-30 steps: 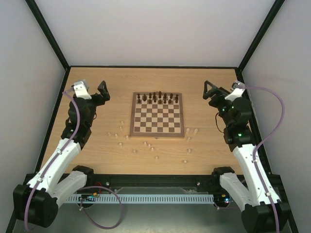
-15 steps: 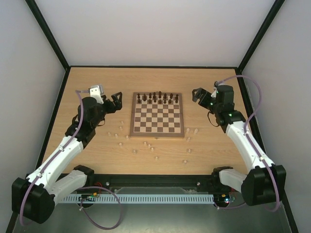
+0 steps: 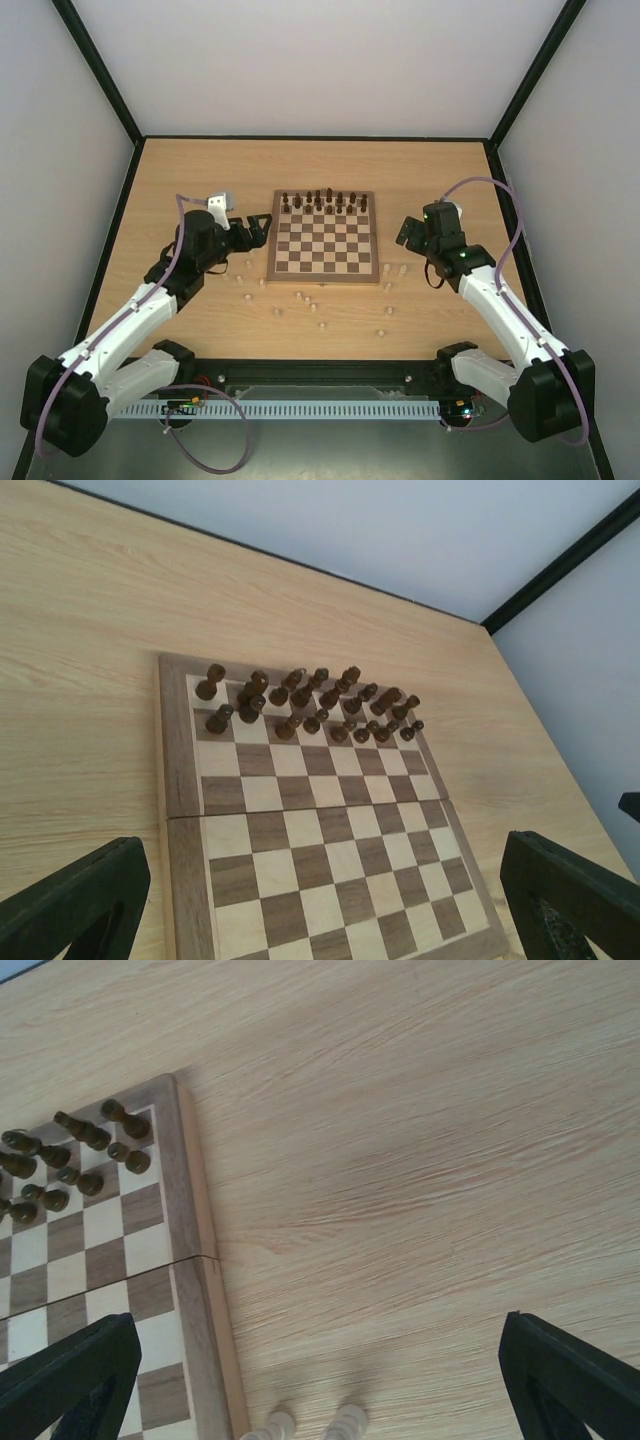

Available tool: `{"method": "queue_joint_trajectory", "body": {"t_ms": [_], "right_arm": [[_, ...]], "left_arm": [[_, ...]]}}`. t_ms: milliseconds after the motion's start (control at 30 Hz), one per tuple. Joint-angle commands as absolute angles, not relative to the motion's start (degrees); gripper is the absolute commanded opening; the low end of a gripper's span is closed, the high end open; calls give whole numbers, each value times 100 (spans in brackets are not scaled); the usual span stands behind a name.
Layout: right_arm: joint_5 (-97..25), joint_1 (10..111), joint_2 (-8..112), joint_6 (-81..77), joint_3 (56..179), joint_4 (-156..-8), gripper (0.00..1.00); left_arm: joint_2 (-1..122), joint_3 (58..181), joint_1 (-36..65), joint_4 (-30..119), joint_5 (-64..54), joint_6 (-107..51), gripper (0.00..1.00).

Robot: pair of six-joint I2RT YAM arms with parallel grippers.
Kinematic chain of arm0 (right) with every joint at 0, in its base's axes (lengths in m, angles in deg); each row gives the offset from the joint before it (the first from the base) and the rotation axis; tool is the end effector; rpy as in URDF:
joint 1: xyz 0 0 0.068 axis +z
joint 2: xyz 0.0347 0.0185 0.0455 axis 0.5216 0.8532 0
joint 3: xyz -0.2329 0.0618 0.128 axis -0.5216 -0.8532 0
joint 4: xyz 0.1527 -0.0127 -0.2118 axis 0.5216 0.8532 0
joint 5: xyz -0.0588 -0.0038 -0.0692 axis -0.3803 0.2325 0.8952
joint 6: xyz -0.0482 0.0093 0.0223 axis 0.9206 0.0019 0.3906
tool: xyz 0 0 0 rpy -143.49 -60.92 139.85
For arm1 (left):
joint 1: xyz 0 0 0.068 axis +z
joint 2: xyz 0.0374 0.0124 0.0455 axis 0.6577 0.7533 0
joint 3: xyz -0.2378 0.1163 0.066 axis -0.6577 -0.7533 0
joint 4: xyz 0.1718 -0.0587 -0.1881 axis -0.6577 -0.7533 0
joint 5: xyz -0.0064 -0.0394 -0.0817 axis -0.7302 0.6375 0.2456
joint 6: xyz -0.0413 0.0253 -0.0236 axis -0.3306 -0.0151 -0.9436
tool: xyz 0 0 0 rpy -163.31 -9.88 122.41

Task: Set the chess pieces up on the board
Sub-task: Pick up the chess piece at the center of the board.

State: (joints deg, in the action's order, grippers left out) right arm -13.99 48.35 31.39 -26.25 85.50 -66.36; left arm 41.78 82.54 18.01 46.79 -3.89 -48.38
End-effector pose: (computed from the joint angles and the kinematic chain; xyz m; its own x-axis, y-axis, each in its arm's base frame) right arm 0.2248 0.0588 0.2707 -0.4863 0.3736 -0.7899 0.2040 0.9275 0.3131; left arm 0.2074 -0.0947 0.2690 -0.5031 -0.3492 -0.7905 0.3125 0.7794 -0.5431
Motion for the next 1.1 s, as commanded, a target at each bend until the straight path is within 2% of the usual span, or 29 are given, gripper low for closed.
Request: {"method": "queue_joint_trajectory", "body": {"t_ms": [0, 200, 400, 633, 1067], "right_arm": [[-1036, 4845, 3178, -2559, 8457, -6334, 97], [-853, 4981, 3323, -2600, 8172, -6409, 88], [-780, 5266, 3224, -2683, 7974, -6465, 66], [-618, 5734, 3454, -2977, 7833, -6441, 52], [-235, 6152, 3836, -3447, 7907, -6201, 51]], "left_arm": [[3973, 8169, 1489, 4632, -1206, -4935, 99], [4254, 8083, 1353, 4618, -1721, -5425, 99], [4583, 8233, 1300, 4301, -1868, -5491, 99], [4401, 8114, 1247, 4415, -1784, -5467, 99], [4363, 8190, 1221, 4287, -1768, -5447, 99]]}}
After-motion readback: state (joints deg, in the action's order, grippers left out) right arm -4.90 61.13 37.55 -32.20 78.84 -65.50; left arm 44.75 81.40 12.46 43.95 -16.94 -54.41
